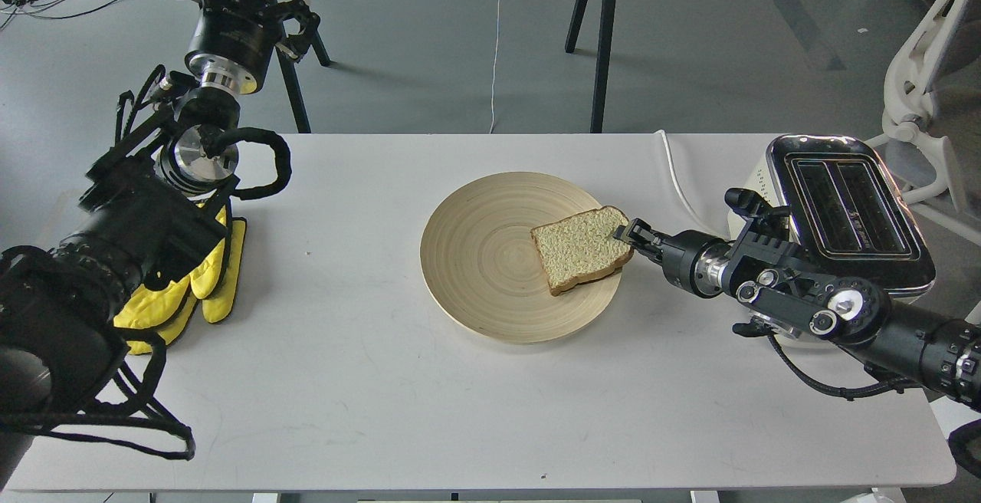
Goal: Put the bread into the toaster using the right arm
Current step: 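Close the right gripper on the bread slice's edge, then lift the bread slice up and over above the toaster with the right gripper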
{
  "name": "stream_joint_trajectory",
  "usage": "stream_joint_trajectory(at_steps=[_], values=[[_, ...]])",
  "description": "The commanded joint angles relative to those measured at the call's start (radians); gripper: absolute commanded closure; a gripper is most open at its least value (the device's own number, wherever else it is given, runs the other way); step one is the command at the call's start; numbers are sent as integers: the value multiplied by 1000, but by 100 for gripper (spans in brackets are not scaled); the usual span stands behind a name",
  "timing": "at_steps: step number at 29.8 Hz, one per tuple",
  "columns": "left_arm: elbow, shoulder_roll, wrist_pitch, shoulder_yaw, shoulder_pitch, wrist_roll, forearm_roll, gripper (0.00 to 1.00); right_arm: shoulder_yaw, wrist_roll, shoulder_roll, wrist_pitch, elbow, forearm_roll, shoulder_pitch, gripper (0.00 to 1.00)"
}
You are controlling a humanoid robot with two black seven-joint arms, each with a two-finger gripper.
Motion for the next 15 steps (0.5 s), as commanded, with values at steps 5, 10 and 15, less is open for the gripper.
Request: stream_joint_trajectory(at_steps=[5,10,15], values=[[0,0,0,-1,0,-1,0,0,6,-1,-26,0,18,5,47,99],[0,0,0,-1,0,-1,0,0,9,-13,-125,0,130,5,101,100],[0,0,0,-1,0,-3,0,0,12,-37,-291,0,251,2,224,100]])
